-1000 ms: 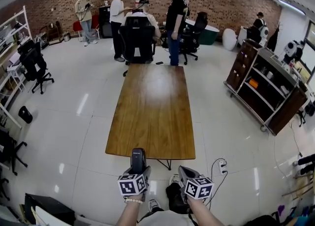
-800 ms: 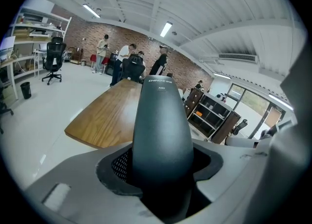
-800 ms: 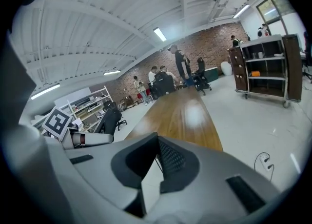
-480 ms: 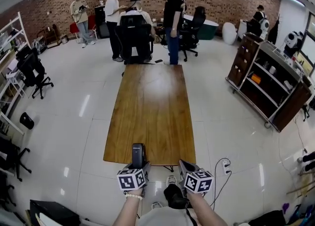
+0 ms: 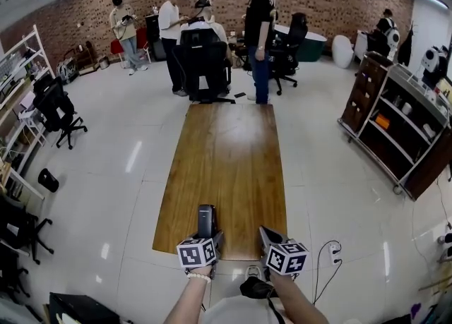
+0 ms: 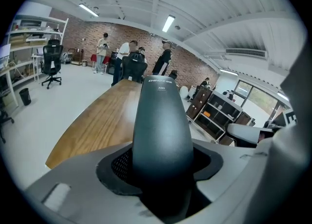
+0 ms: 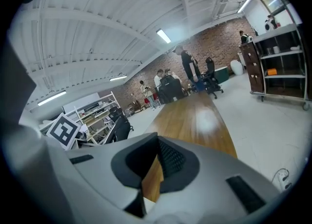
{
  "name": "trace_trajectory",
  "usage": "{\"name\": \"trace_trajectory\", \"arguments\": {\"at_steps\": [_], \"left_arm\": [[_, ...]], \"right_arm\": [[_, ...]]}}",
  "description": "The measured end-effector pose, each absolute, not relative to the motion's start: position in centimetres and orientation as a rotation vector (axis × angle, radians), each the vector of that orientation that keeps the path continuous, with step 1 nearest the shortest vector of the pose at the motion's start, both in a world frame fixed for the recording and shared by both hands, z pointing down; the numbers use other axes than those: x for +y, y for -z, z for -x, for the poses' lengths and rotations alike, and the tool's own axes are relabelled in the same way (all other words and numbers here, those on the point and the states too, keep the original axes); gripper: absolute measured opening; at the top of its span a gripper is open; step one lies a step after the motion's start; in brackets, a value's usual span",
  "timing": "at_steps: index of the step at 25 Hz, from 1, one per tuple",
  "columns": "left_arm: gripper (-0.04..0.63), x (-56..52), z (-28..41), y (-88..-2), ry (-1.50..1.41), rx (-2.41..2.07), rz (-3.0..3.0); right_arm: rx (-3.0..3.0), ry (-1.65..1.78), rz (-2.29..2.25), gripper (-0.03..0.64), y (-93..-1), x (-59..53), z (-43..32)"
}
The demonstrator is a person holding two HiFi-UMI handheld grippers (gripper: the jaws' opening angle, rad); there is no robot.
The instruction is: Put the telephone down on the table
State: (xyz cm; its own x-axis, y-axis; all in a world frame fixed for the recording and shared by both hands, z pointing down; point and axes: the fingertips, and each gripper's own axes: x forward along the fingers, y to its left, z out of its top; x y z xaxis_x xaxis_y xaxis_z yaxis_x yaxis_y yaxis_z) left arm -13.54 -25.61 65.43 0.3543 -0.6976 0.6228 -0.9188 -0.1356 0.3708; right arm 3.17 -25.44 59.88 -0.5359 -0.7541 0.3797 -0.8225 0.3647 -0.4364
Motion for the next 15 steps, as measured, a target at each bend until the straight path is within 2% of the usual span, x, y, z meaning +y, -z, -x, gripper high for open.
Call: {"name": "trace_trajectory", "arguments": {"at_steps": [15], "left_arm": [[0.279,-34.7,9.8,-70.4,-0.534,-1.356,-1.807]], "right_arm": [[-2.408,-1.003,-1.407,0.012,-63.0,-31.6,-6.5]]}}
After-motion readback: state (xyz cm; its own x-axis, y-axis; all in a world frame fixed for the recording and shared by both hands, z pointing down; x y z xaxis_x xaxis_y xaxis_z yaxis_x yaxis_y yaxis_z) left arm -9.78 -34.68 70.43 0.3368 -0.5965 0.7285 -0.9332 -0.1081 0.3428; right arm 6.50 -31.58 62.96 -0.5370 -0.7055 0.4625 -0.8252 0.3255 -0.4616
